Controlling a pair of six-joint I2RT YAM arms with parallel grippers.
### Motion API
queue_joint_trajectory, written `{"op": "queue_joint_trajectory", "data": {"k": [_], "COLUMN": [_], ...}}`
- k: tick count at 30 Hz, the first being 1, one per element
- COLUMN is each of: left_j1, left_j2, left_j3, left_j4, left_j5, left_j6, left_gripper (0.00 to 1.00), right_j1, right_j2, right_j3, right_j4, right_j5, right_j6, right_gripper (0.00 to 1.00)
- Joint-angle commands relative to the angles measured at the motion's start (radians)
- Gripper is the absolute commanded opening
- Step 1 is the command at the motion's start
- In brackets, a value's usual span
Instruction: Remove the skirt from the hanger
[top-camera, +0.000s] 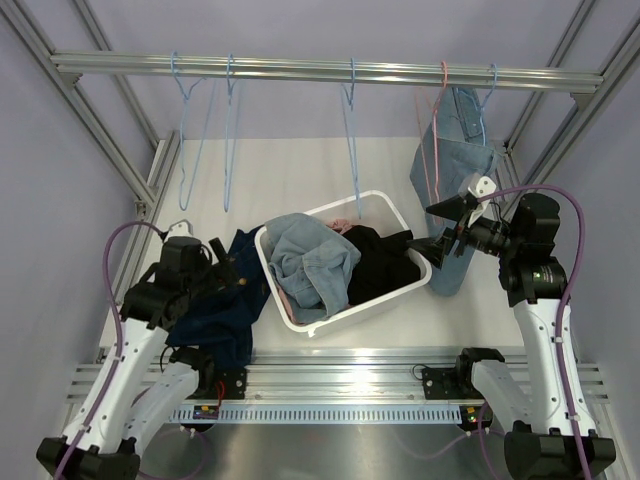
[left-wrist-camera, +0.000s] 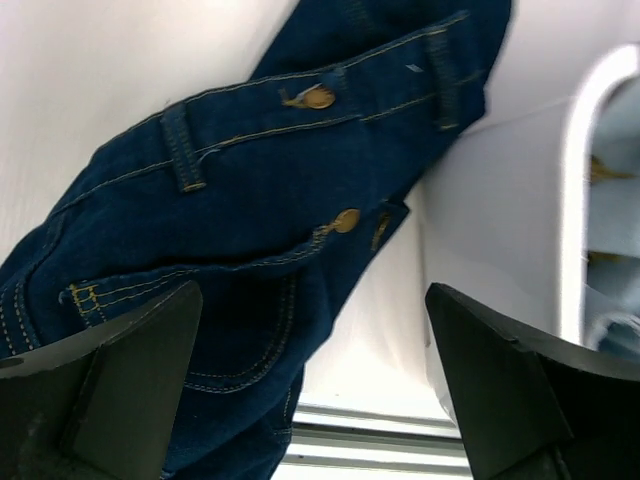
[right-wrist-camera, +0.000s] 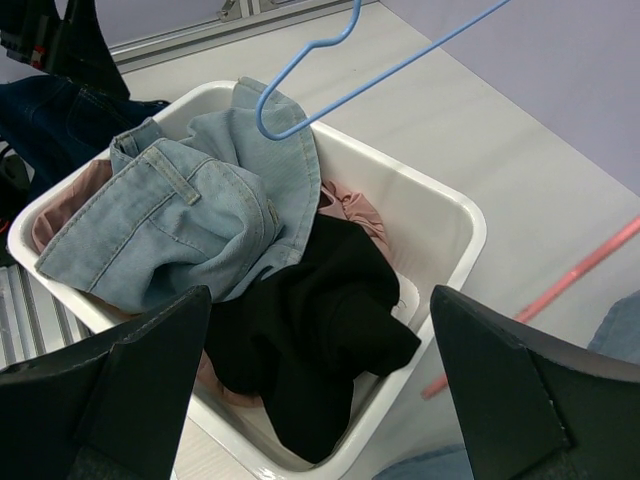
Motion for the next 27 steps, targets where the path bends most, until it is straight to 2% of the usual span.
{"op": "queue_joint_trajectory", "data": {"k": [1, 7, 13, 14, 15, 18, 19, 22, 27], "left_j1": [-0.001, -0.001, -0.001, -0.001, -0.002, -0.001, -0.001, -0.001, -0.001], "left_j2": [0.081, 0.258, 0.333, 0.342, 0.353, 0.336, 0.326, 0.269, 0.137], "left_j3": [-0.006, -0.054, -0.18, -0.181, -0.184, -0.177, -0.16, -0.12, 0.018], "left_j4": [-0.005, -0.021, 0.093, 0.11, 0.117, 0.113, 0.107, 0.065, -0.028], "left_j5": [-0.107, -0.159, -0.075, -0.057, -0.049, -0.054, -0.061, -0.116, -0.253], "left_j6": [-0.086, -0.256, -0.356, -0.353, -0.35, -0.349, -0.342, -0.298, -0.226], "left_gripper": [0.99, 0.98, 0.87, 0.79, 0.61, 0.33, 0.17, 0.07, 0.0], "right_j1": [-0.01, -0.013, -0.013, -0.015, -0.015, -0.018, -0.018, -0.021, -0.024], "right_j2": [-0.014, -0.026, -0.037, -0.039, -0.042, -0.048, -0.046, -0.053, -0.054], "right_j3": [0.007, 0.008, 0.011, 0.013, 0.013, 0.013, 0.013, 0.013, 0.013], "right_j4": [0.009, 0.005, 0.0, -0.003, -0.001, -0.005, -0.003, -0.006, -0.005], "right_j5": [-0.039, -0.041, -0.044, -0.043, -0.043, -0.044, -0.044, -0.044, -0.049], "right_j6": [-0.015, -0.018, -0.021, -0.021, -0.021, -0.021, -0.021, -0.021, -0.021], "right_gripper": [0.99, 0.99, 0.99, 0.99, 1.0, 0.99, 0.99, 0.99, 0.99]}}
